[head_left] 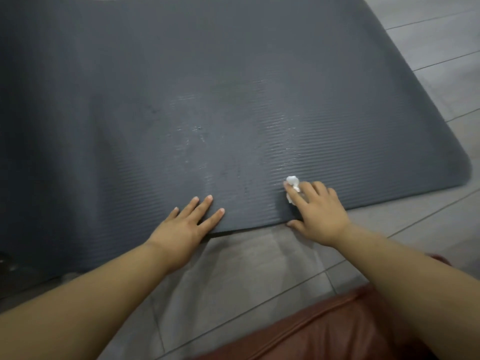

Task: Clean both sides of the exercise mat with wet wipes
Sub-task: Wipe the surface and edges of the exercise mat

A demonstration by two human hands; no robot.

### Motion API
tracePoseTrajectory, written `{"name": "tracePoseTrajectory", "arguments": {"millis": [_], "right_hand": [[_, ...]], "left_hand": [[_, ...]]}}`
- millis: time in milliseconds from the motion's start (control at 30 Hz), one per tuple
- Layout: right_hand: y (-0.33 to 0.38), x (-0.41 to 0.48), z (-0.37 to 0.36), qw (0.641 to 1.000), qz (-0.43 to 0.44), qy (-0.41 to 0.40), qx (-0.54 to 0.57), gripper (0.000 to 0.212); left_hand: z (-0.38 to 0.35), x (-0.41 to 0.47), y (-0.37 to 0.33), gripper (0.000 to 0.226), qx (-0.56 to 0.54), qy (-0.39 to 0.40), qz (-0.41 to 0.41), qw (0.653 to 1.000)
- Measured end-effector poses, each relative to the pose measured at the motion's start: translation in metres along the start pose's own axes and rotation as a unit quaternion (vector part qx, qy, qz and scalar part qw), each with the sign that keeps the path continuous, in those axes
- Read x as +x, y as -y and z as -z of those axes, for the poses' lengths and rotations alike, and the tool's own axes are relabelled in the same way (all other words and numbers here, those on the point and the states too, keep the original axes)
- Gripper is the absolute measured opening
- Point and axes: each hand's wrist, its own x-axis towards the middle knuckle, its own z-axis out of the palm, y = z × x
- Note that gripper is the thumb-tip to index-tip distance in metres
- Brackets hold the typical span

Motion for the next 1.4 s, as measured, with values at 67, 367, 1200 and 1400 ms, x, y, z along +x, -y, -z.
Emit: {"name": "tracePoseTrajectory", "arguments": {"millis": [67,367,1200,1400], "right_hand": [[0.011,0.004,0.0,0.998,0.059,-0.011,-0.012,0.07],[-0.018,0.008,-0.004,0.996,-0.07,0.026,0.04,0.062],[0.026,-0.032,0.058,0.995,-0.056,0.024,0.075,0.041],[0.088,-0.005,0.048,0.995,0.048,0.049,0.076,0.041]], "left_hand": [[-0.006,-0.004,0.001,0.089,0.006,0.019,0.026,0.999],[-0.012,-0.008,0.009,0.12,0.067,0.02,0.087,0.994],[0.119,-0.093,0.033,0.071,0.34,0.094,0.074,0.933],[0.095,-0.103,0.063,0.064,0.256,0.206,0.092,0.94]]}}
